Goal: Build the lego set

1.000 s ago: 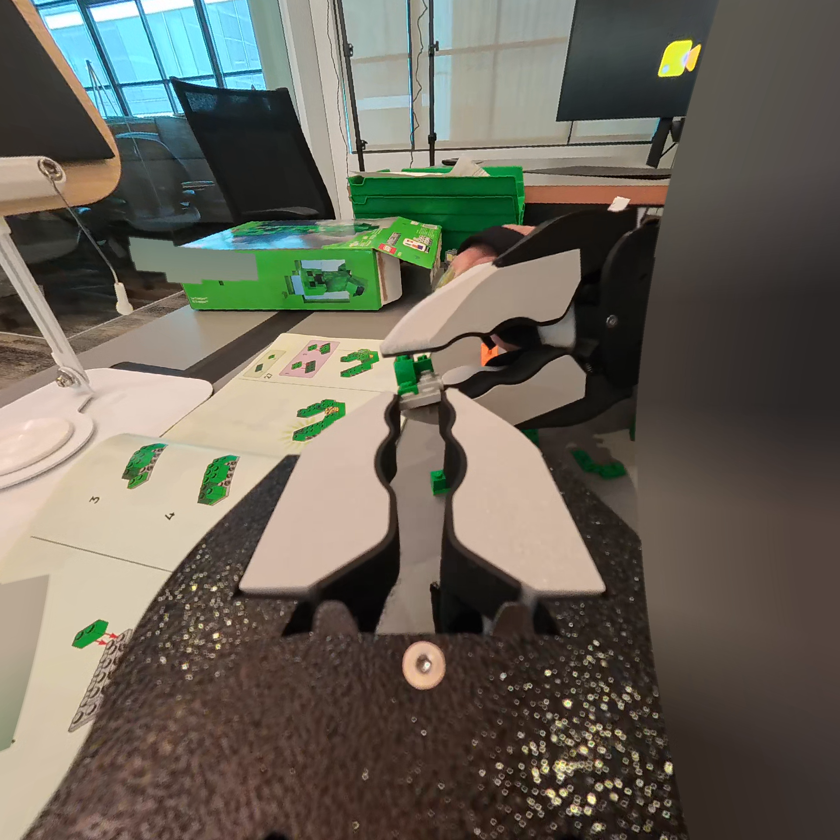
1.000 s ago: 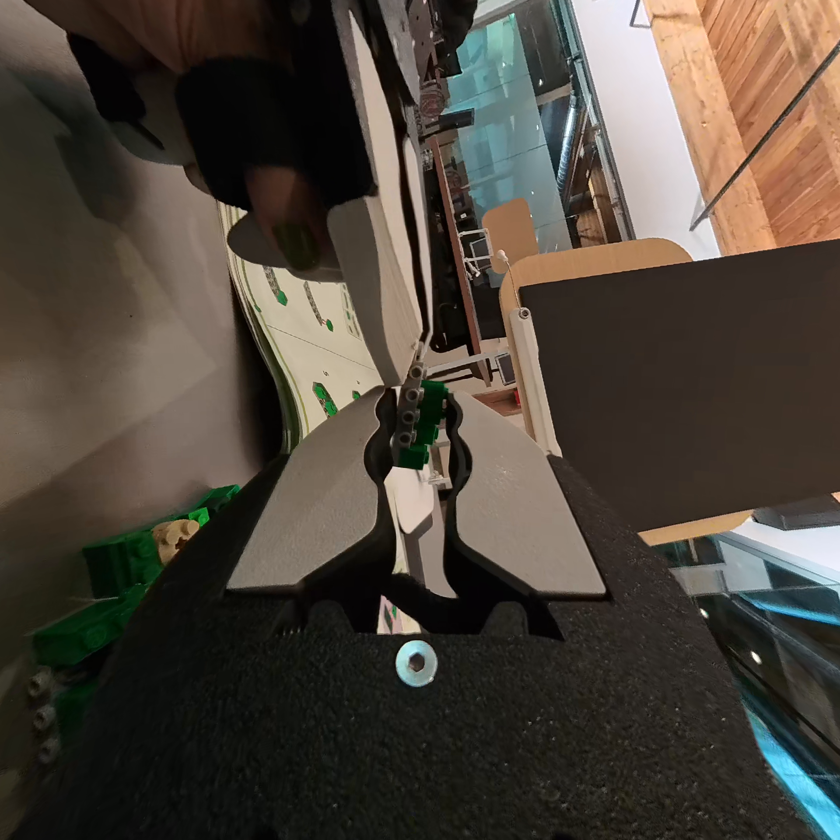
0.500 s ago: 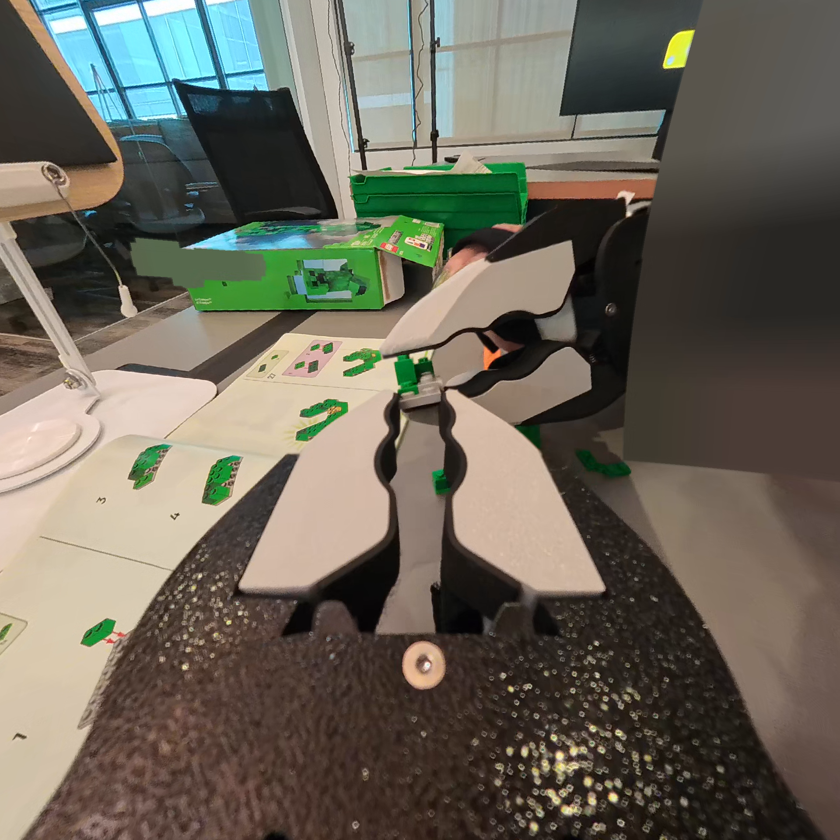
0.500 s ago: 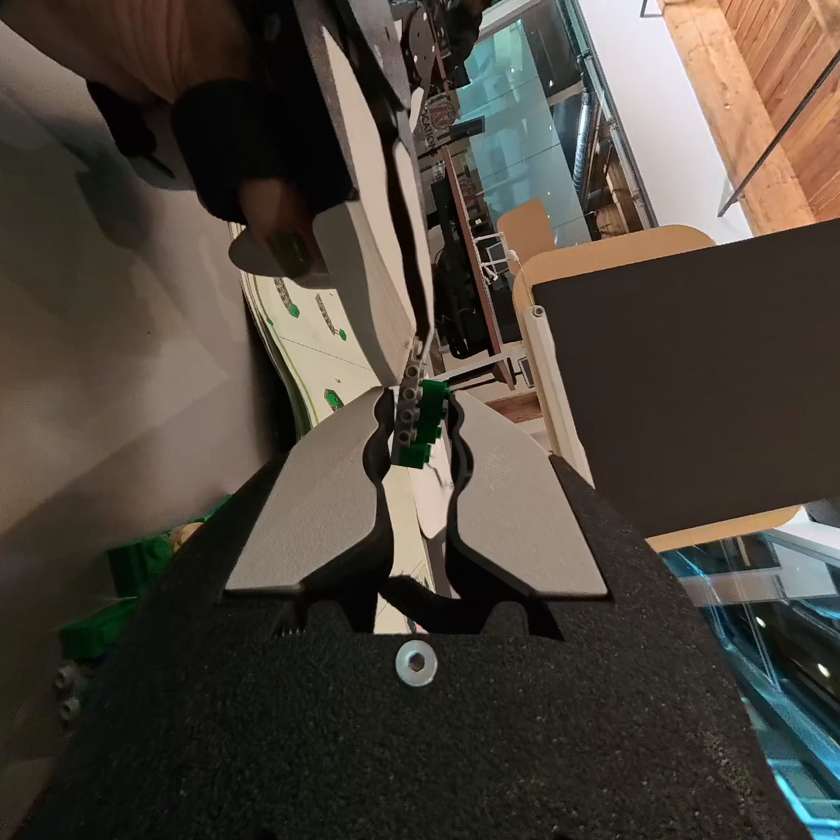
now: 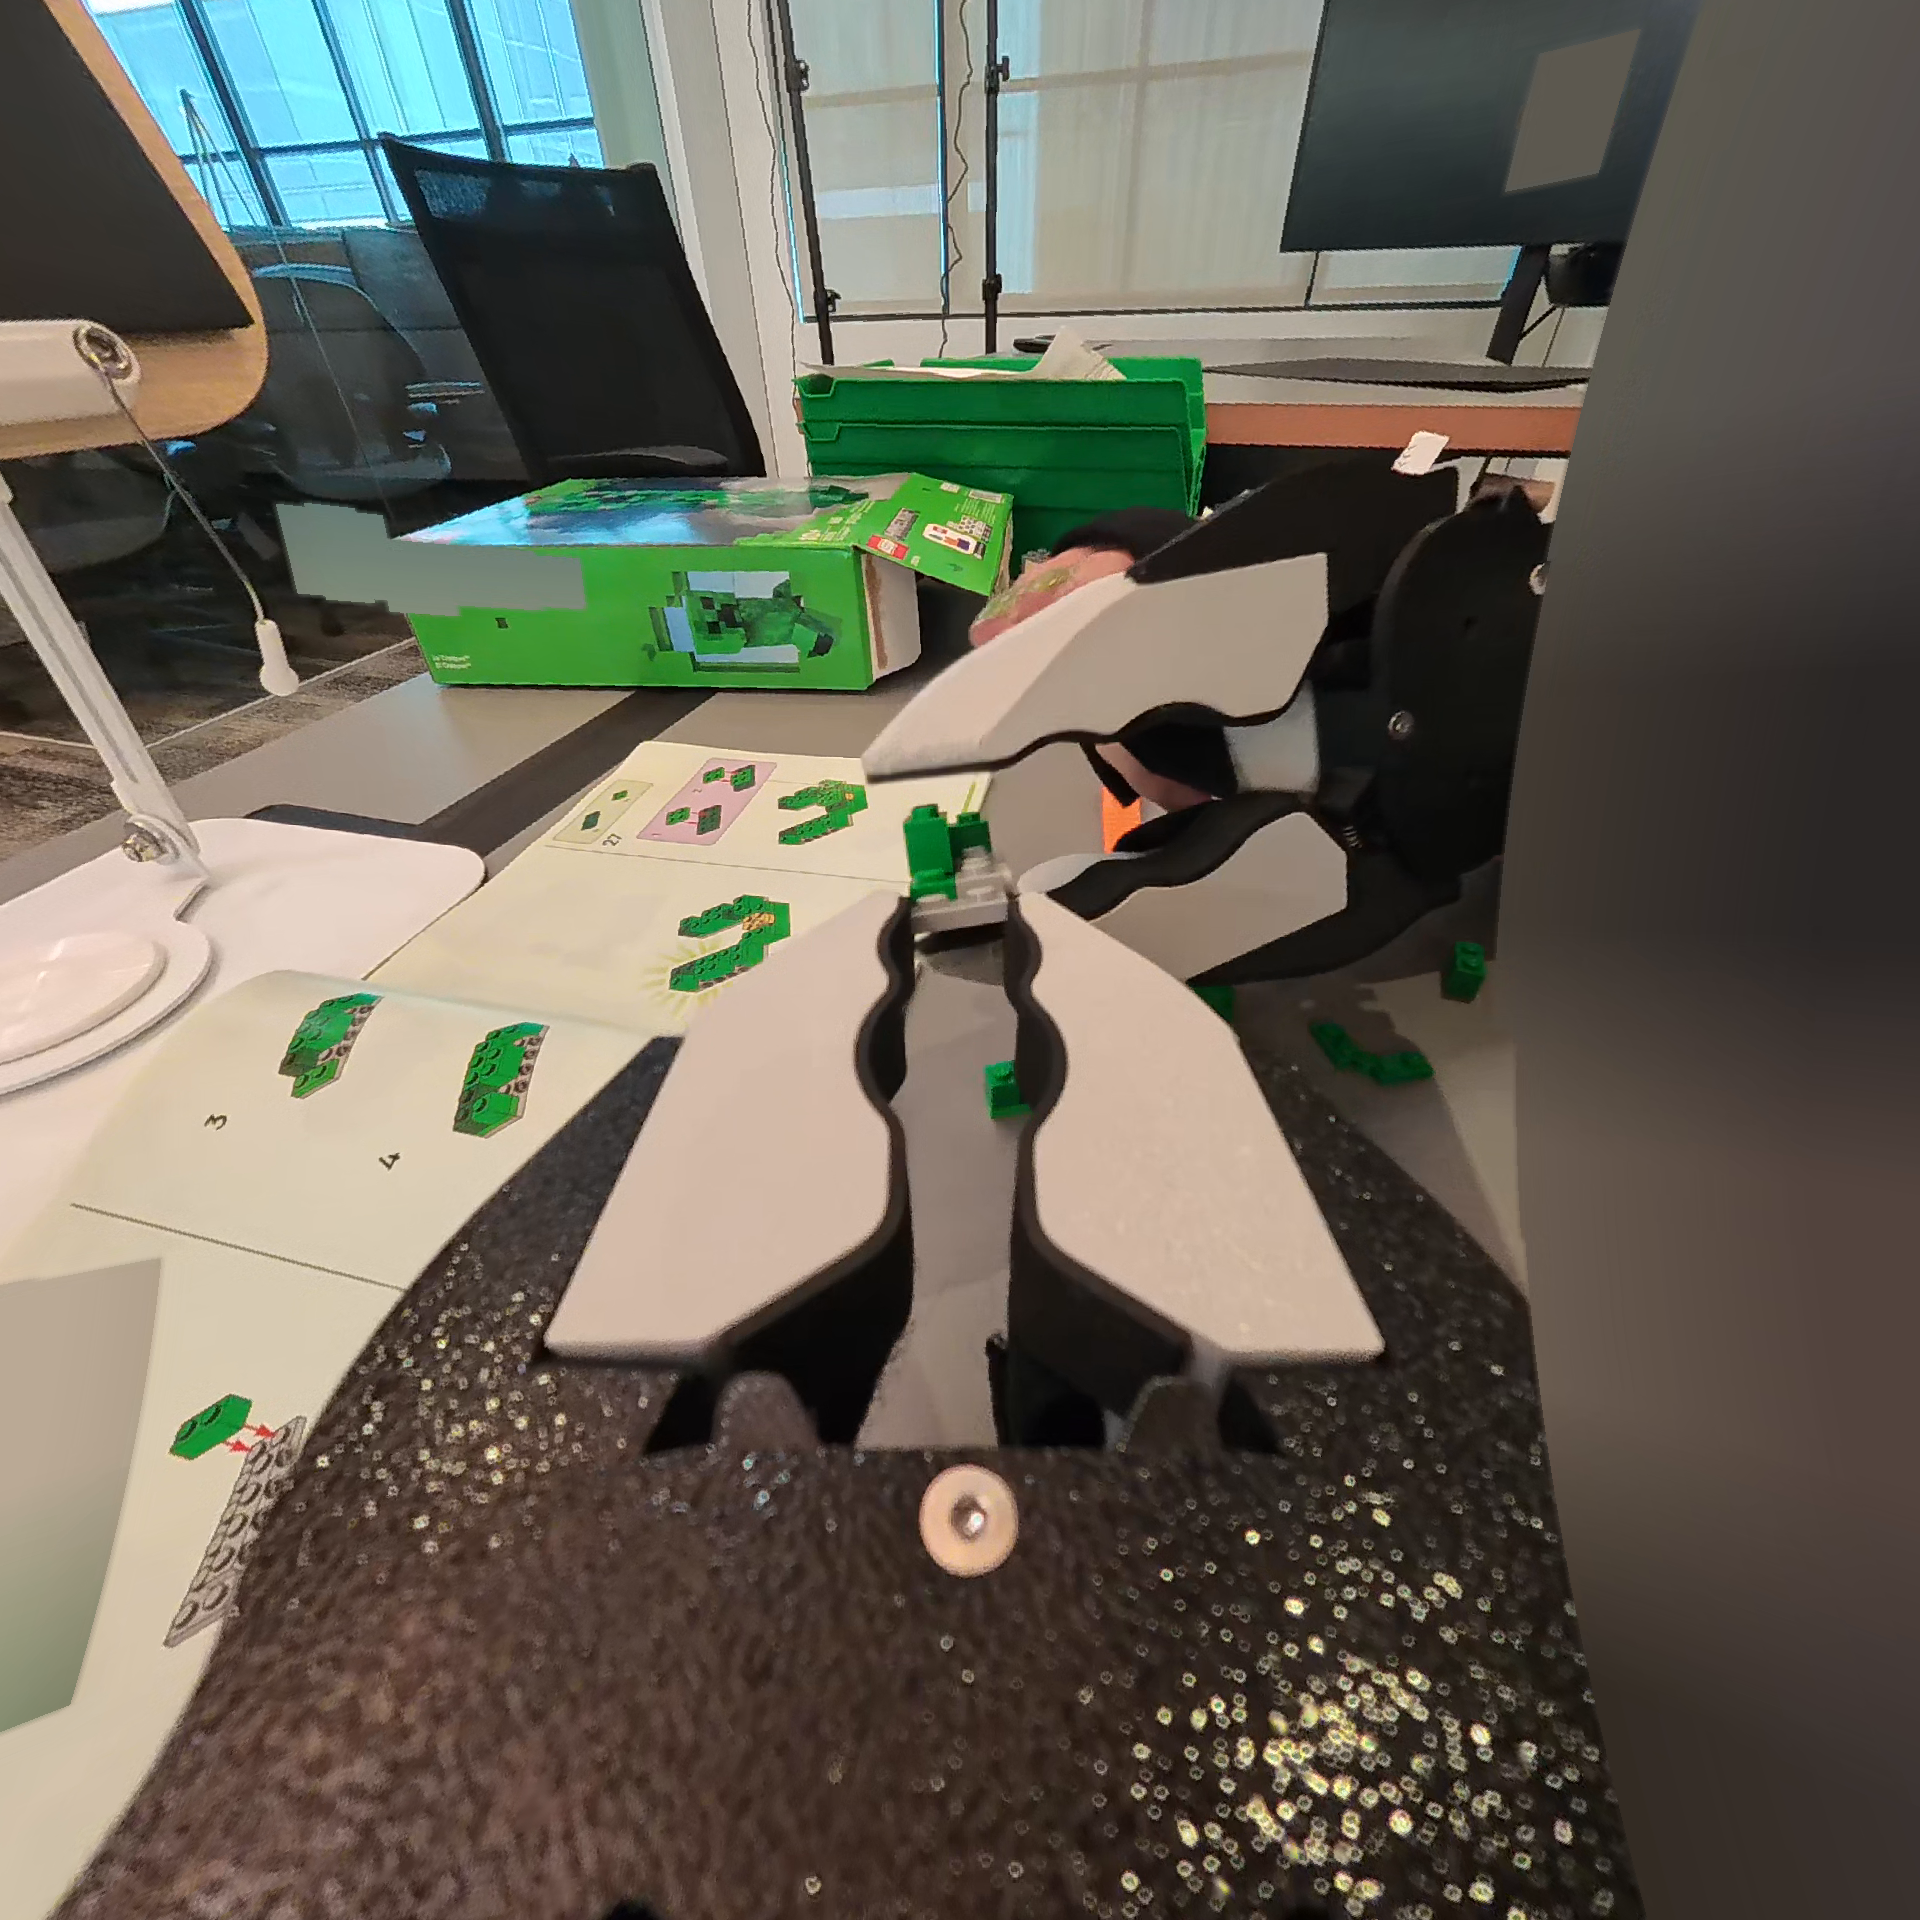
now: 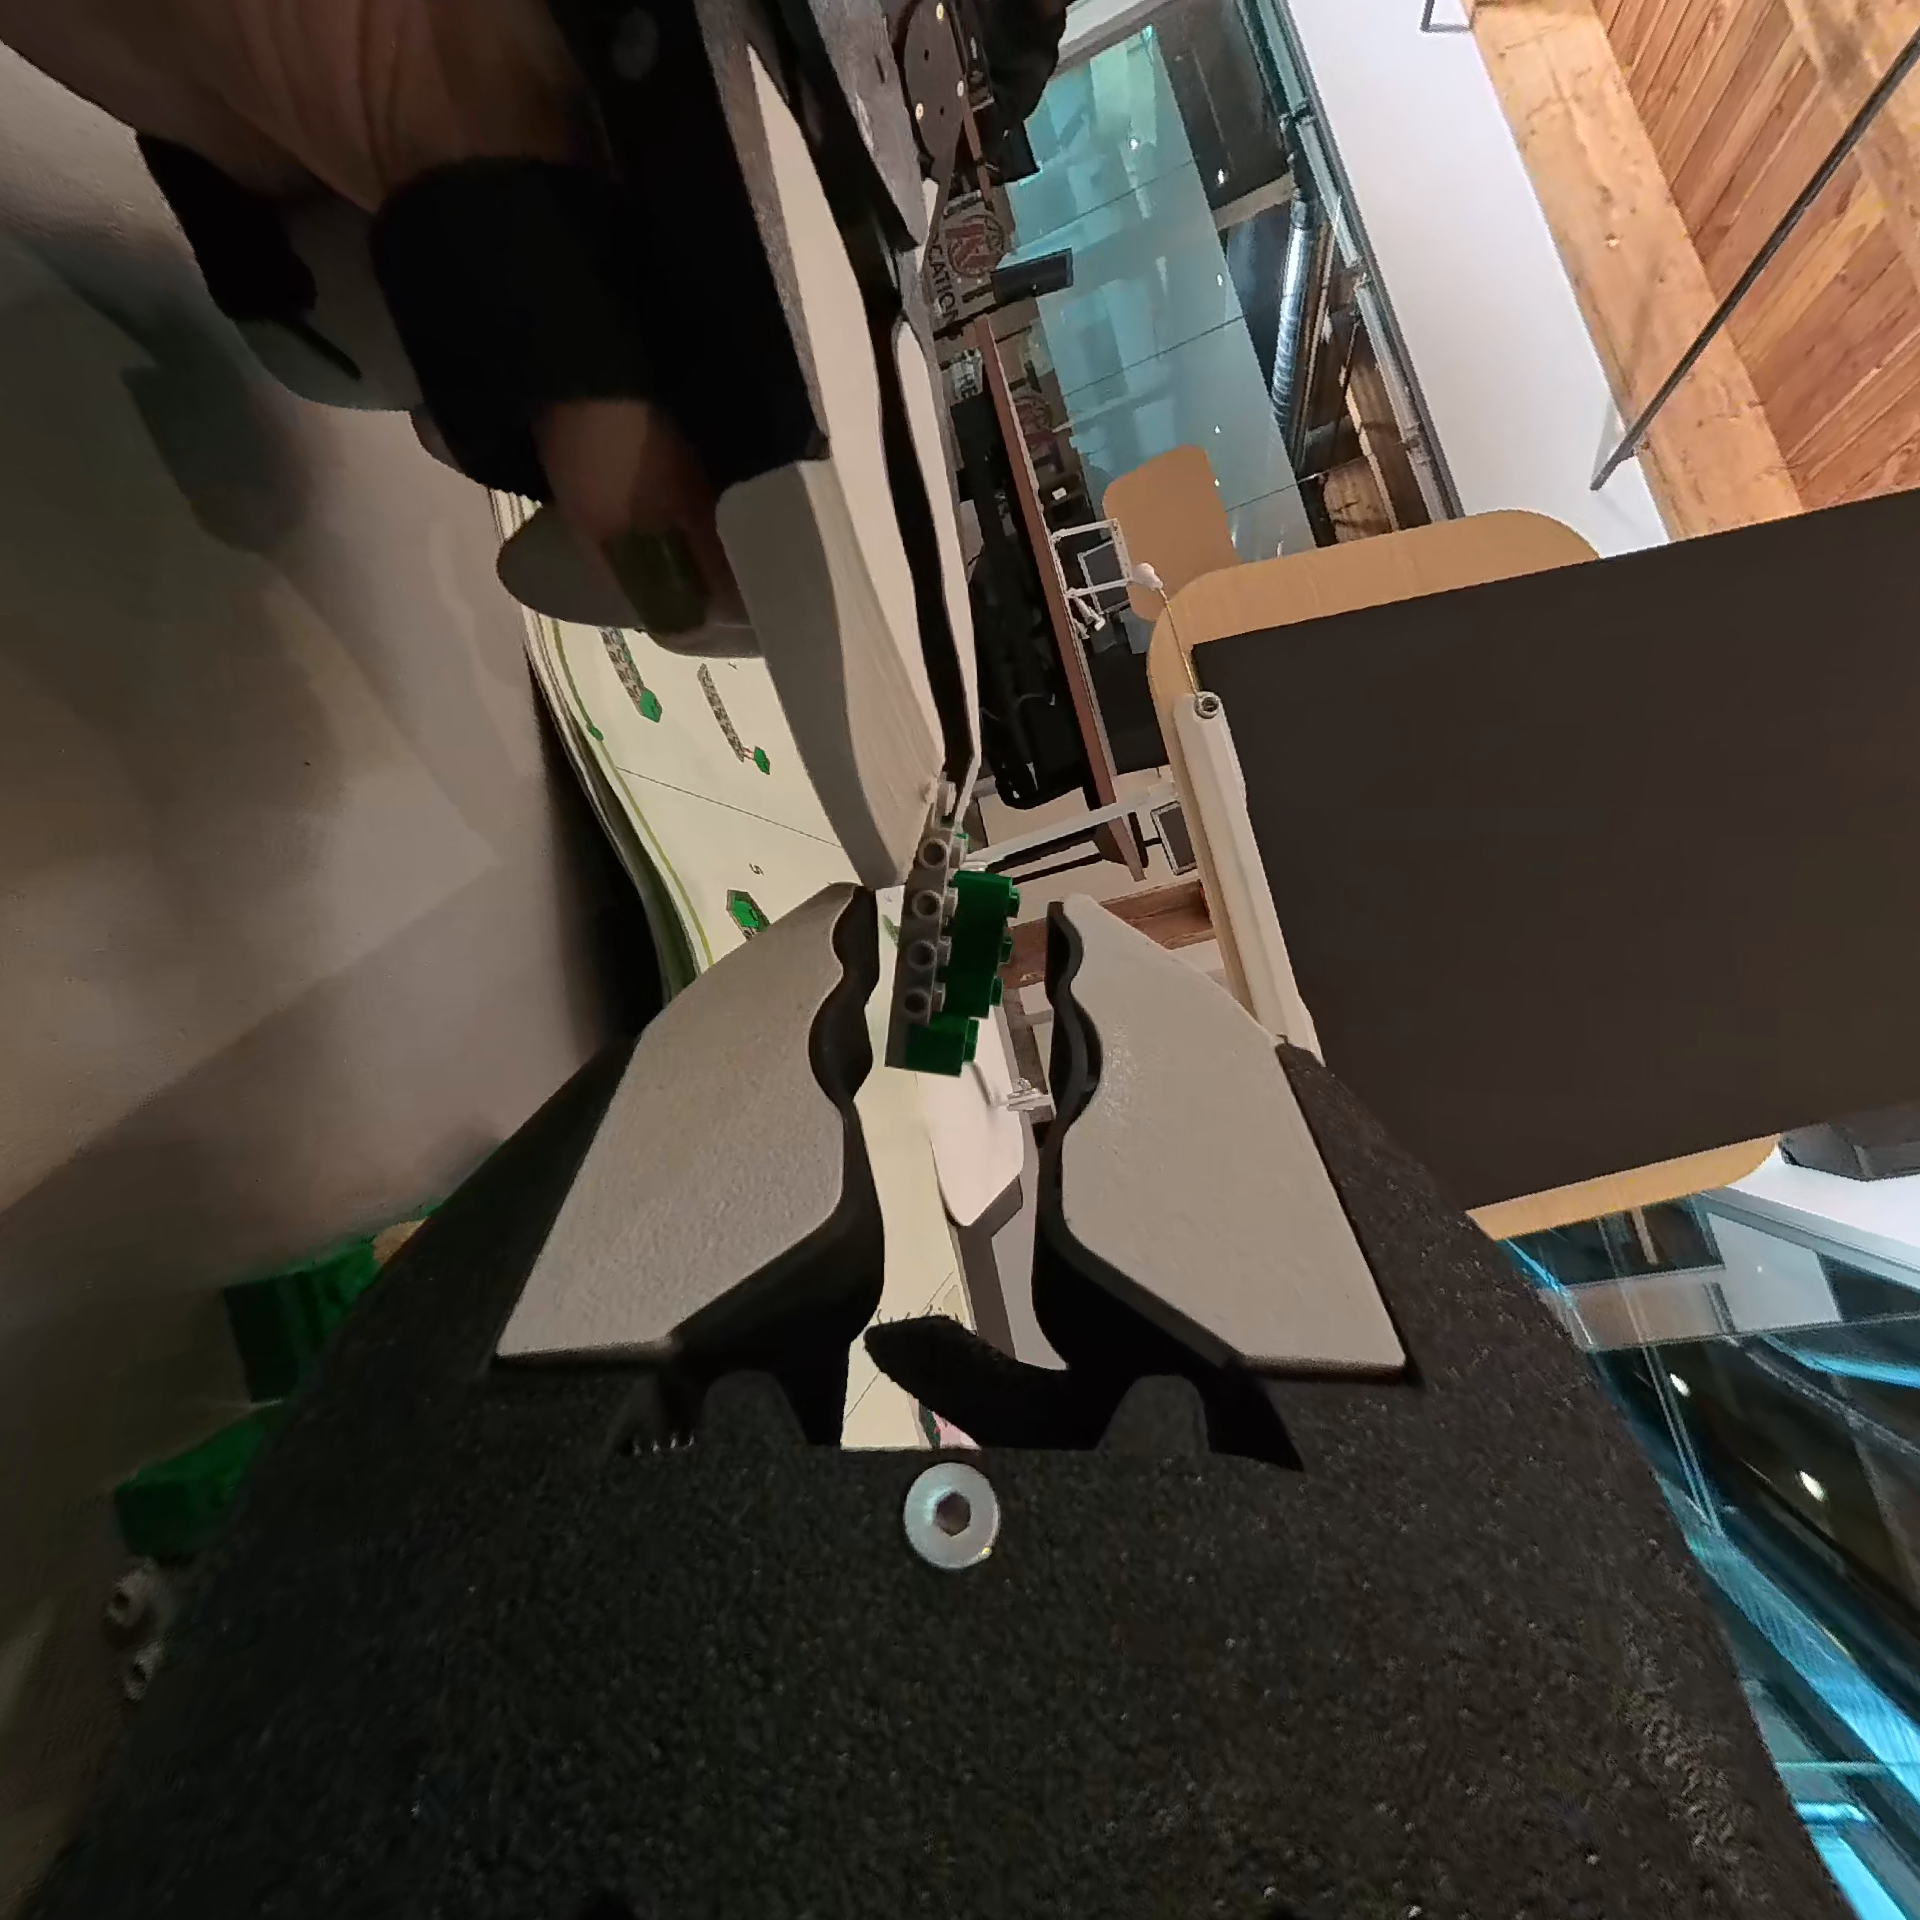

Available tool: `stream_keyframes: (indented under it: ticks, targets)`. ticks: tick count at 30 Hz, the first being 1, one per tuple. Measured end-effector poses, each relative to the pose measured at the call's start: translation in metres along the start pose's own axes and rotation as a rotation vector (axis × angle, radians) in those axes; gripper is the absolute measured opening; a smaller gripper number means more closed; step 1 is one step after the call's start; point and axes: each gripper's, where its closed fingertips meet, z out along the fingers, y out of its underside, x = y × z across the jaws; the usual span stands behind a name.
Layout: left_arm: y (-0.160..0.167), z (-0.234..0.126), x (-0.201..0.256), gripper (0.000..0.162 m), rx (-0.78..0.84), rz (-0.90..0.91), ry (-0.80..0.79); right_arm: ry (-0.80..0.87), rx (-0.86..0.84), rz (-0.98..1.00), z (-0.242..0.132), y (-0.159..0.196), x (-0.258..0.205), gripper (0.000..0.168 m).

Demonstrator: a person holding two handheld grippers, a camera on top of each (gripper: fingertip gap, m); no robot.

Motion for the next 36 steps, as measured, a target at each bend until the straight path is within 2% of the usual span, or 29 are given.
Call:
stream_keyframes:
  ticks: [4,12,17,19,25,28,29,32,36]
  targets:
    - [-0.002,0.001,0.004,0.016,0.01,0.016,0.021,0.001,-0.001,-0.015,0.0,0.001,0.0,0.022]
    - [0.001,0.004,0.005,0.016,-0.006,0.016,0.024,-0.027,-0.007,-0.04,-0.002,0.005,-0.001,0.02]
    - [-0.008,0.007,0.003,0.016,0.072,-0.097,0.042,0.029,-0.016,-0.016,-0.002,0.006,0.008,0.02]
    - [-0.006,0.007,0.001,0.022,0.065,-0.138,0.05,0.038,-0.017,-0.031,-0.002,0.006,0.008,0.02]
    - [-0.006,0.007,0.002,0.027,0.065,-0.161,0.071,0.064,-0.025,-0.072,-0.002,0.006,0.009,0.02]
    - [-0.004,0.007,0.001,0.04,0.056,-0.184,0.073,0.077,-0.025,-0.082,-0.002,0.006,0.011,0.02]
    - [-0.005,0.007,0.002,0.04,0.061,-0.185,0.079,0.076,-0.025,-0.084,-0.002,0.006,0.011,0.02]
    - [-0.009,0.005,0.003,0.018,0.086,-0.146,0.074,0.078,-0.024,-0.094,-0.002,0.005,0.01,0.02]
    - [-0.012,0.002,0.004,0.017,0.09,-0.067,0.046,0.092,0.002,-0.061,-0.003,0.0,0.012,0.02]
